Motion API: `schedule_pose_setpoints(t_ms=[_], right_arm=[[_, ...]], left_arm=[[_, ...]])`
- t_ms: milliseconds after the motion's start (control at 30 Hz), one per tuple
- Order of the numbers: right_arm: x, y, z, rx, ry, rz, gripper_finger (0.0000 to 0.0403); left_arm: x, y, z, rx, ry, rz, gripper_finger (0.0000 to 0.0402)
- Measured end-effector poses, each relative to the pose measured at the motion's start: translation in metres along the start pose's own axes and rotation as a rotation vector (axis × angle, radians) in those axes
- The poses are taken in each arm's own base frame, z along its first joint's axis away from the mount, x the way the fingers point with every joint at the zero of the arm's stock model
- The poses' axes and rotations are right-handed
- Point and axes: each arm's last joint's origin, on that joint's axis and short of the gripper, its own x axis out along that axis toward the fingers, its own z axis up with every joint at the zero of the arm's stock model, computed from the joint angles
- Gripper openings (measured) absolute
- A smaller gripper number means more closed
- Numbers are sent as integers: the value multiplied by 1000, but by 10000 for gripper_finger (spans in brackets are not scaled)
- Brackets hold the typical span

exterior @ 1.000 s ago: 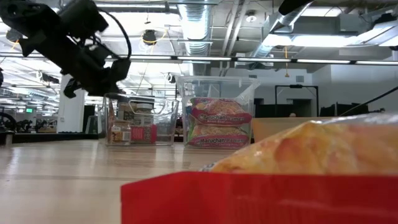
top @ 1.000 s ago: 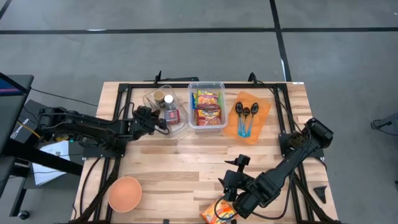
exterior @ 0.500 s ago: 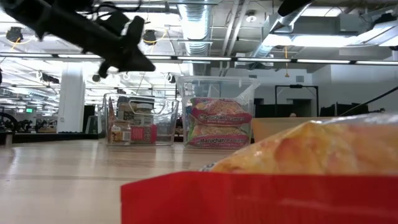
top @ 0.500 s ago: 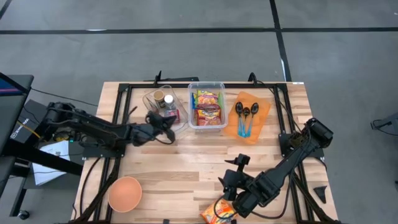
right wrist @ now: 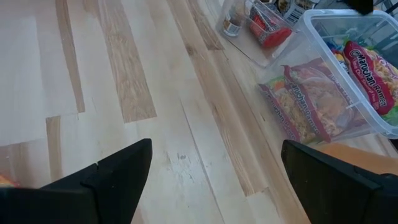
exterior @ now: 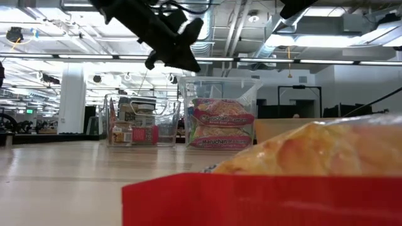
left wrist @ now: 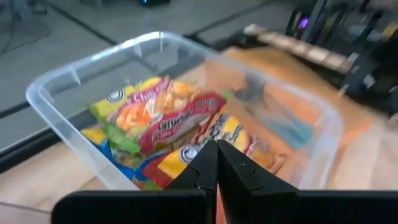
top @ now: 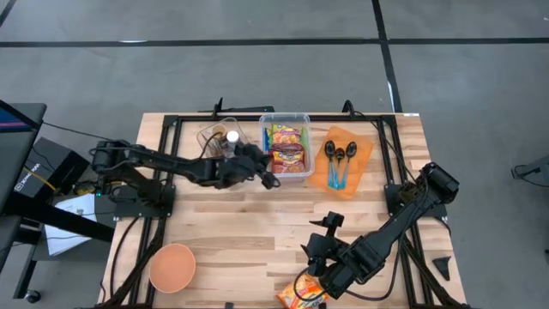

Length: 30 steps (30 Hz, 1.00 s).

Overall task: Pick & Place Food Item
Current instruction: Adjust the bins

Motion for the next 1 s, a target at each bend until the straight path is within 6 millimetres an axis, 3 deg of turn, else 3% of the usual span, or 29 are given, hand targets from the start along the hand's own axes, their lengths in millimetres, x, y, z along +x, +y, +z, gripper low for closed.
schedule_pose_setpoints(t_ms=[233,667,1000], right_arm=[[-1,1,-1,-5,8,7,354],[-2,1,-2,-10,16,12,354],[-2,0,-3,-11,21,7,354]], left_arm=[[18,1,-5,49,128,61,0],[14,10,-6,52,192,123,0],[-1,18,3,61,189,151,0]])
